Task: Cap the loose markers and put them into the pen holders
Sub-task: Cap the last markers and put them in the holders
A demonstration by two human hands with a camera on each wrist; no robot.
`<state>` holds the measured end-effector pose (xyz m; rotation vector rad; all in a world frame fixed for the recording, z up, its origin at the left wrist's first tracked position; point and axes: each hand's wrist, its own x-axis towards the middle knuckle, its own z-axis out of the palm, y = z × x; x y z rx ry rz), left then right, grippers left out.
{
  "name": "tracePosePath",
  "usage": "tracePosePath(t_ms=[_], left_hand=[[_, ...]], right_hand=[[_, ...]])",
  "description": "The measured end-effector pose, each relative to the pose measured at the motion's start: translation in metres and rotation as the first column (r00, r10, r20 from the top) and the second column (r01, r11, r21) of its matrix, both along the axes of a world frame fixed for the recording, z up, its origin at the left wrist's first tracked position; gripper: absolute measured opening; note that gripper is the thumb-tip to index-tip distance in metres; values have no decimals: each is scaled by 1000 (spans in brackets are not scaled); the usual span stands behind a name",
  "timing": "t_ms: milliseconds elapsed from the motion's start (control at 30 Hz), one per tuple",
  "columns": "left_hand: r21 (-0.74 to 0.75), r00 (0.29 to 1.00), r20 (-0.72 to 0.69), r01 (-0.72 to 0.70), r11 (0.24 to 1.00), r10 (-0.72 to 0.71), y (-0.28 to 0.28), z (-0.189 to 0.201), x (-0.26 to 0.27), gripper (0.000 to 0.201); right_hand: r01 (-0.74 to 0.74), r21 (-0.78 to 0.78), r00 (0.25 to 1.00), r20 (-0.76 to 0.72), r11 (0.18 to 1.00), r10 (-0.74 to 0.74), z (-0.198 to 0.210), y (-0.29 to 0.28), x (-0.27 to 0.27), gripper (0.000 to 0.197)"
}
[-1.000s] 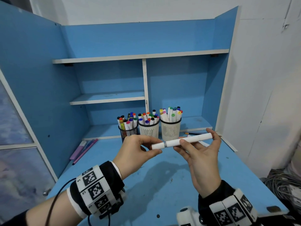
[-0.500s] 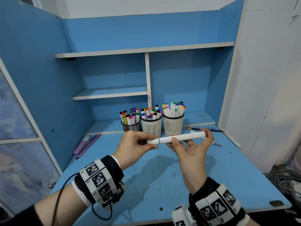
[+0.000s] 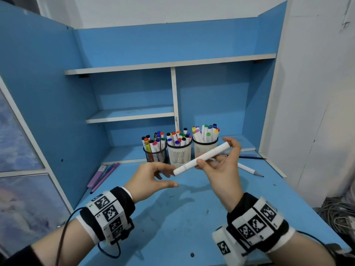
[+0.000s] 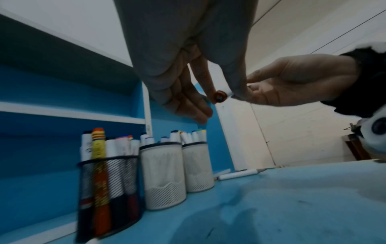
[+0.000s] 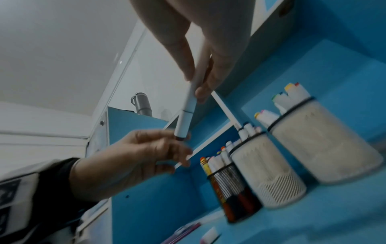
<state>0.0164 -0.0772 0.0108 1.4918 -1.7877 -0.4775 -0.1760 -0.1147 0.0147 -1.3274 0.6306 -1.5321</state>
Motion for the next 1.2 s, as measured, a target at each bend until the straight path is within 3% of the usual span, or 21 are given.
tracePosePath(t_ms=[100,267,467,867,1000,1200], left_hand=[[102,988,111,-119,988,107,-19,-7,28,32],[295,891,401,-348,890,215,-52,-21,77,42],[383,834,475,-484,786,282,-78,-24,101,50],[473,810,566,-469,746,151,-107,-33,79,37],[506,831,542,-441,741,125,-108,-34,78,24],[436,832,531,-430,790,160,-101,-33,75,31]], right_hand=[[28,-82,999,-24,996,-30,12,-19,-5,72],[77,-265,969,-206,961,-134,34,-53,-12,73],[120,-409,851,-427,905,-306,48,-98,-14,66],[113,-478,786,-493,871,-372,35,-134,-10,66],[120,-480,768,-510,869,-387,29,-143,-10,61],[85,-552,623,-620,830,-477,16,-164,-7,42]])
